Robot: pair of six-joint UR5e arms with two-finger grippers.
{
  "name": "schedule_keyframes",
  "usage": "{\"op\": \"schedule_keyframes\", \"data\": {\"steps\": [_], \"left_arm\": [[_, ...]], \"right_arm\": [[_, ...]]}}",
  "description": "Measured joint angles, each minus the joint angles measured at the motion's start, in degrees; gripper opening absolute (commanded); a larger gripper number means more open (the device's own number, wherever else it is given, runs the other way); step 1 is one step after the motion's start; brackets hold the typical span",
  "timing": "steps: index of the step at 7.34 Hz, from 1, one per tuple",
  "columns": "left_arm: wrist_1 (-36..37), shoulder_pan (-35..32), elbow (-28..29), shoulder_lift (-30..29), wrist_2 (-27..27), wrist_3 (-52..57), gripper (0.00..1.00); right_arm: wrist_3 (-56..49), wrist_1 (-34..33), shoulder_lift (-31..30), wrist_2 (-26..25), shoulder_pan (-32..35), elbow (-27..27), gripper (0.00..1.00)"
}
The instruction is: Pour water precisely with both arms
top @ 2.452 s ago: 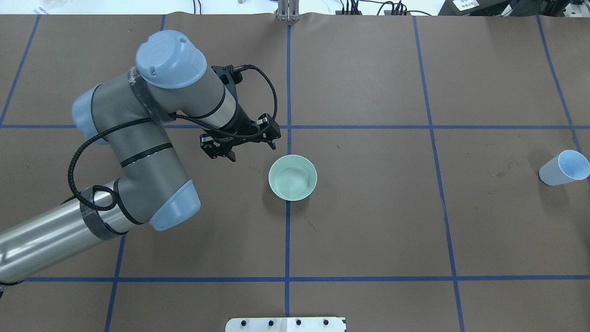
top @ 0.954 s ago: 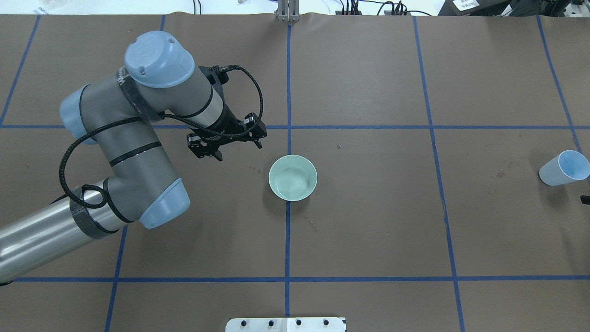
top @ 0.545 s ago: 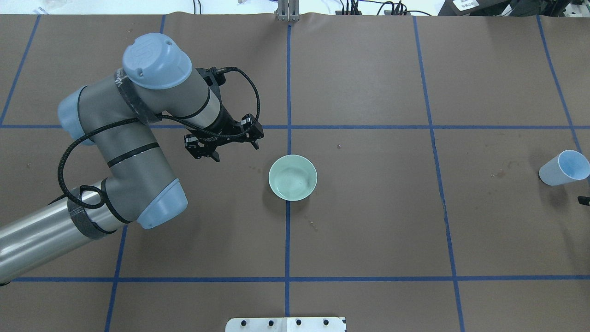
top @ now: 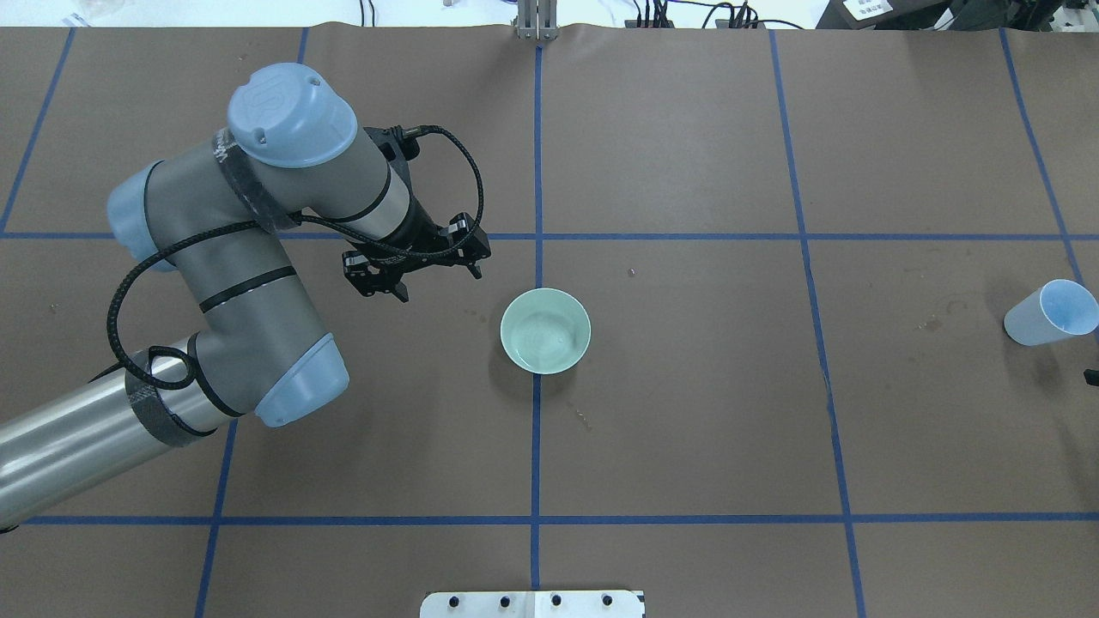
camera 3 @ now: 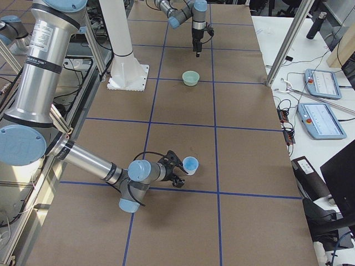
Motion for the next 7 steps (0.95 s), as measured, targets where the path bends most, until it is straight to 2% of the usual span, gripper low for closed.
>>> {"op": "schedule_keyframes", "data": {"steps": [7], "left_arm": [[0.1,-0.7,-0.2,0.4,-0.1,0.1,1.00]], "right_arm": [[3.6,2.5,0.8,-1.1,-0.7,-0.5,0.98]]}}
